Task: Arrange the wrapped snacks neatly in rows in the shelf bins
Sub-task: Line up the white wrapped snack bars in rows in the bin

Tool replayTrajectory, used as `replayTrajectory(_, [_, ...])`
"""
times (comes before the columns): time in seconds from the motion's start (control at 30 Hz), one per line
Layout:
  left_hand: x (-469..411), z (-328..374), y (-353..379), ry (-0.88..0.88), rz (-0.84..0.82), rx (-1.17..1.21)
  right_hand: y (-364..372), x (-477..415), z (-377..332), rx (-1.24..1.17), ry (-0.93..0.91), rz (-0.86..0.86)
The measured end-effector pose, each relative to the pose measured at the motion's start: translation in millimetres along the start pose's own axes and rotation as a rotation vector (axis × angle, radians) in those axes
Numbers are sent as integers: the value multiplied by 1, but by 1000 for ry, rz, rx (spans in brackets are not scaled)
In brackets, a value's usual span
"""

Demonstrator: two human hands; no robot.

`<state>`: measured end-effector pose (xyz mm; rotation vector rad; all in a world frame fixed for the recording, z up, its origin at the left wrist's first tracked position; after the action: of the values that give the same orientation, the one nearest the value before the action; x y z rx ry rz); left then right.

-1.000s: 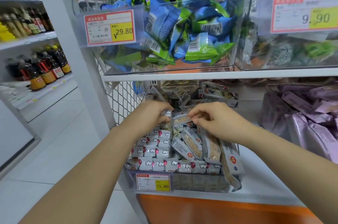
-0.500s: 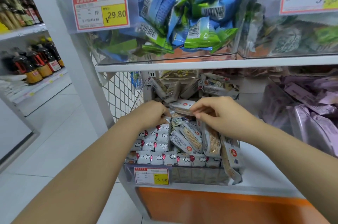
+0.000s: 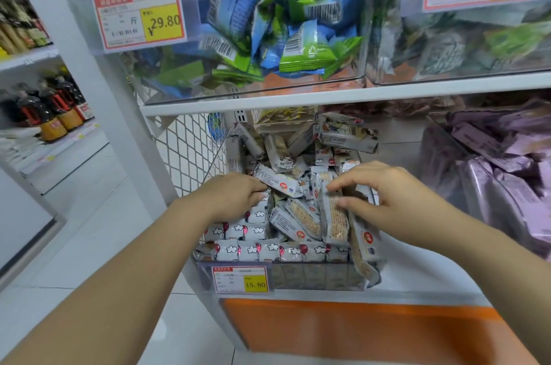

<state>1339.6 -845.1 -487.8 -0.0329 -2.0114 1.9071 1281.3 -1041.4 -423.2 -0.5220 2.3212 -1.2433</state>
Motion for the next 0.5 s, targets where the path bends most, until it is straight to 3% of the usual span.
replayTrajectory(0.3, [51,37,-49,-18,396,127,-9,22,10,-11,-14,-91])
replayTrajectory(0.4, [63,88,-48,169,319,338,-3,31,7,32,-27,-172])
replayTrajectory(0.5, [62,124,-29,280,180,369,11,41,2,167,-43,-255])
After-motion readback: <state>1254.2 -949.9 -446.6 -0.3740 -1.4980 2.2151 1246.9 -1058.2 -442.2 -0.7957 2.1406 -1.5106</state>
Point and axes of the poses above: each hand's wrist, its own x-axis away from the middle knuckle, its own y-axis out of the palm, z = x × y, the point moved 9 cm from there along -x, towards the middle knuckle, and after that the axes turned 3 degrees about -z, right-handed, at the moved point
